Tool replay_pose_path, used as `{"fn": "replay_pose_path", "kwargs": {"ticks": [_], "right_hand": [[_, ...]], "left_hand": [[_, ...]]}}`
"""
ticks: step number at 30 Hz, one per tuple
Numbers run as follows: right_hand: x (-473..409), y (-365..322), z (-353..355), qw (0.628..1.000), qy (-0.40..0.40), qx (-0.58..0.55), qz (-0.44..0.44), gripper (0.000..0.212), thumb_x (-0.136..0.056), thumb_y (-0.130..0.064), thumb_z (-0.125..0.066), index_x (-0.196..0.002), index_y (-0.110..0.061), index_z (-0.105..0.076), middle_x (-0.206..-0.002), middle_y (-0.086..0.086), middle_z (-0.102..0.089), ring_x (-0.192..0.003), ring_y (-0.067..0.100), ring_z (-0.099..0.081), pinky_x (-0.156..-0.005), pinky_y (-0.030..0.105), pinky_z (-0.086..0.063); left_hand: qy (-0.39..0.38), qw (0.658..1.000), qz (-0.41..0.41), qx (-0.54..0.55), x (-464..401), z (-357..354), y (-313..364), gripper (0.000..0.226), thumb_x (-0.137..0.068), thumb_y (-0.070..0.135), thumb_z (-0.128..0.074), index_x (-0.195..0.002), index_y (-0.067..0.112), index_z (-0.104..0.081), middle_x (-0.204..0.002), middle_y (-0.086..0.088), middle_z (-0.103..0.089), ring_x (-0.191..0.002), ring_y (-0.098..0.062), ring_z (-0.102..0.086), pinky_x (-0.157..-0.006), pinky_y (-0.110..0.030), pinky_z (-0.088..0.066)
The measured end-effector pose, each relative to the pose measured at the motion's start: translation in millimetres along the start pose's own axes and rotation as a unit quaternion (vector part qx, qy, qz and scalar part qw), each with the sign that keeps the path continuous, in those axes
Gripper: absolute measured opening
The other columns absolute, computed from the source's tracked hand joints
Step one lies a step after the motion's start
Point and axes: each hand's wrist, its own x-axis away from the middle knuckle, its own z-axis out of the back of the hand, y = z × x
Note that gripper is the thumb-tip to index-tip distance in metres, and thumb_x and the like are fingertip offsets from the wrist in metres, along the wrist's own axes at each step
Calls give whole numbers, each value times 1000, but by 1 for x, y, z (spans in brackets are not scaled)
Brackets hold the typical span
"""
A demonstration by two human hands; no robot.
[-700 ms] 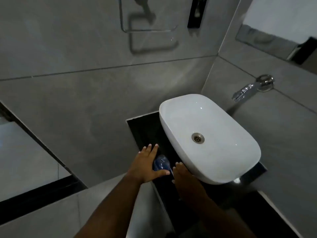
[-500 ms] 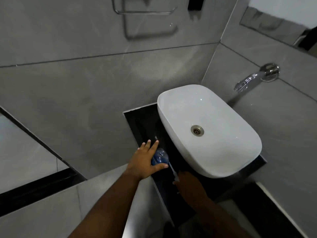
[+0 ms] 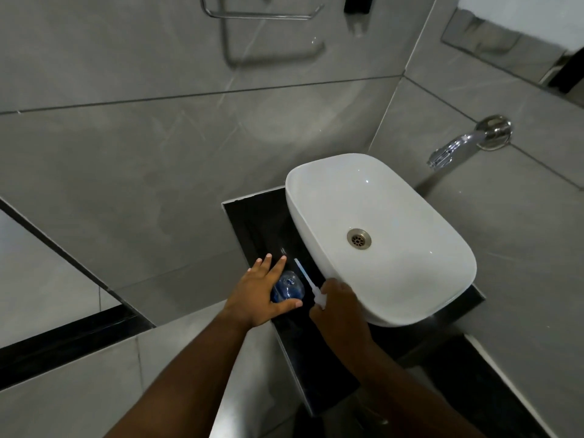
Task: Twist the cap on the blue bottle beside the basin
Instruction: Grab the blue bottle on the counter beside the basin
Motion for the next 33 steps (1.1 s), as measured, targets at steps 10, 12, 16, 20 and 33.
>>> {"fn": "replay_pose_path", "kwargs": {"ticks": [10, 12, 16, 20, 33], "right_hand": [[-45, -40, 92, 985, -77, 38, 148, 26, -80, -12, -66, -105, -8, -65, -109, 11, -60, -88, 12, -45, -70, 13, -33], [-49, -46, 94, 981, -95, 61, 158, 28, -80, -16, -67, -108, -13, -63, -115, 9, -56, -88, 12, -43, -77, 18, -35], [-56, -56, 85, 964, -134, 163, 161, 30, -81, -22, -66, -111, -22, -61, -116, 5, -51, -86, 13, -42, -75, 23, -31], [-58, -62, 79, 953, -185, 156, 182, 34, -82, -19, -66, -115, -14, -58, -121, 10, -49, -102, 23, -54, -81, 24, -40], [-71, -54, 18, 944, -292, 102, 113, 50, -88, -20, -60, -130, -1, -41, -137, 23, -46, -127, 39, -43, -107, 45, -34]], "left_hand": [[54, 990, -62, -114, -3, 0, -5, 108, -78, 90, -30, -157, 21, -3, -164, -8, -2, -149, -24, 7, -116, -39, 5], [57, 987, -71, -130, -4, 1, -5, 108, -79, 91, -28, -156, 20, -3, -163, -6, 2, -149, -23, 10, -116, -38, 8], [58, 983, -84, -150, -4, 5, -5, 107, -80, 91, -27, -157, 20, -3, -164, -7, 1, -146, -21, 14, -114, -38, 13], [52, 983, -86, -157, -6, 8, -5, 106, -81, 90, -30, -157, 22, -3, -164, -8, 2, -148, -22, 13, -116, -39, 12], [62, 985, -109, -119, -13, 4, -7, 107, -80, 87, -41, -157, 24, -4, -161, -4, 6, -148, -18, 13, -116, -36, 13]]}}
